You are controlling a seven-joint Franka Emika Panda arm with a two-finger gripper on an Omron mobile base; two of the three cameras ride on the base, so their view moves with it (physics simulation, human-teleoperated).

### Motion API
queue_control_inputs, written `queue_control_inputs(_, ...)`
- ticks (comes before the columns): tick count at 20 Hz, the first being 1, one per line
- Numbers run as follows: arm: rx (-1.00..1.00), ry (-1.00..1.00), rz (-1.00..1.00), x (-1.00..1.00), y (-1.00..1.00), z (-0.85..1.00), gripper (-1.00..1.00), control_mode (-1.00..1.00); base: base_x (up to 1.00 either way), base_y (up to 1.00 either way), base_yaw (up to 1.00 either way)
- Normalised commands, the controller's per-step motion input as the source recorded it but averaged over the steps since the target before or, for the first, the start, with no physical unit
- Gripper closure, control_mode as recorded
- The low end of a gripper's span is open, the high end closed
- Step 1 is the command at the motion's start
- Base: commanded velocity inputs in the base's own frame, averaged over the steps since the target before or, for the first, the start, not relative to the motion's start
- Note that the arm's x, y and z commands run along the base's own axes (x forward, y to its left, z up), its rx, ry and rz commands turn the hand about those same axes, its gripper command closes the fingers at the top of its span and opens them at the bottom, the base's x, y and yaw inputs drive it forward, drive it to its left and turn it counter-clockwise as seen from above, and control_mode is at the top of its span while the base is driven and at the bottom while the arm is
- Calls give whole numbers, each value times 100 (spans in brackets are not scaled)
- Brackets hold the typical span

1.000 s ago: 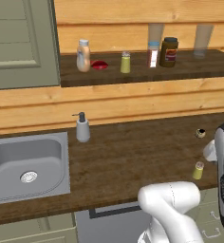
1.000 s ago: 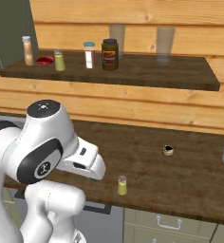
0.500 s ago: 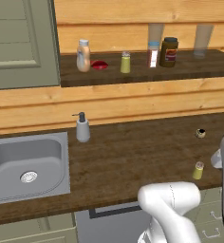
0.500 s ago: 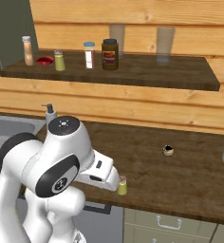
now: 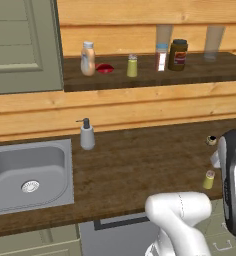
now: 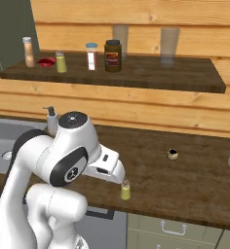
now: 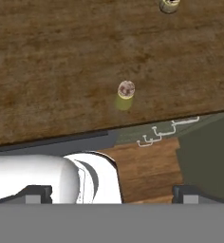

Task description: Put the shaker and condiment bottle from the counter next to their counterparts in the cabinet.

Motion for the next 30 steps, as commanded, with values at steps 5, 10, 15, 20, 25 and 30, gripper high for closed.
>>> queue_control_inputs(5,0,0,0,-4,0,-15,-100,-100,0,0,0)
queue_control_inputs(10,0,-3,0,-66,0,-98,-100,-100,0,0,0)
queue_control_inputs(15,1,0,0,14,1,-9,-100,-100,0,0,0)
queue_control_inputs(20,0,-7,-1,76,12,0,-100,-100,0,0,0)
queue_control_inputs(25,0,-8,-2,21,5,-3,-100,-100,0,0,0)
queue_control_inputs(30,0,-24,0,36,0,-38,-100,-100,0,0,0)
